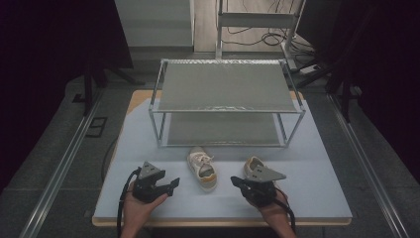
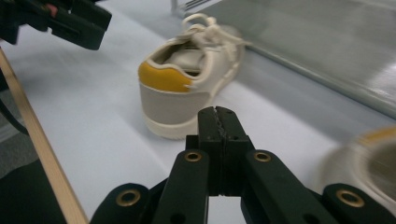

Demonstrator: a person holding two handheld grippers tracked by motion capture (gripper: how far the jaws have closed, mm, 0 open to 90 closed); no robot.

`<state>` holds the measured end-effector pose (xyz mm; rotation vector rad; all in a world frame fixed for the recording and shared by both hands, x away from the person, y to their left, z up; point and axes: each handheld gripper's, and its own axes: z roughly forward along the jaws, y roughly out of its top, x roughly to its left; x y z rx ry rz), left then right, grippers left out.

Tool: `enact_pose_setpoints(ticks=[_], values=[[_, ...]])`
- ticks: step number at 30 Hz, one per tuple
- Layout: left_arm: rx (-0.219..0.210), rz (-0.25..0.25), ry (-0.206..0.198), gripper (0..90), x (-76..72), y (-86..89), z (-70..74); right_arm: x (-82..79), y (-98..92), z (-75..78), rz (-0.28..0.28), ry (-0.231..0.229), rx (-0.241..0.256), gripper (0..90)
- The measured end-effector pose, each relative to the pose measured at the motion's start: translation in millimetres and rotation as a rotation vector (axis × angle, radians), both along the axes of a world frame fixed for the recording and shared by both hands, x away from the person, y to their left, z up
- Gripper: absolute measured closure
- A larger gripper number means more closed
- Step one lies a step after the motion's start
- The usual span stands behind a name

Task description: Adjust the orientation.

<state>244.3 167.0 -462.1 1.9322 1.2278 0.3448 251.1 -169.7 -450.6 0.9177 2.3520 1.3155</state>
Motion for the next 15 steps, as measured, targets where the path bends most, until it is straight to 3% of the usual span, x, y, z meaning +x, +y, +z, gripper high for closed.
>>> enact_pose_setpoints(ticks=[4,10,14,15], values=[[-0.005,-0.001,0.002,36.6,-1.4,1.8,0.6,9.4,27.1,-12.2,-0.001,0.022,-0.036,89.8],[-0.017,0.021,-0.010,36.8,-2.9,7.2,3.7,20.1,42.8,-20.6,-0.048,0.019,-0.084,89.8],[-0.024,0.027,-0.010,37.1,-3.0,9.6,4.2,21.2,46.6,-26.0,-0.033,0.036,-0.086,89.9],[-0.024,0.028,-0.009,37.1,-2.8,10.5,4.0,21.2,46.8,-26.5,0.004,0.068,-0.052,89.9]])
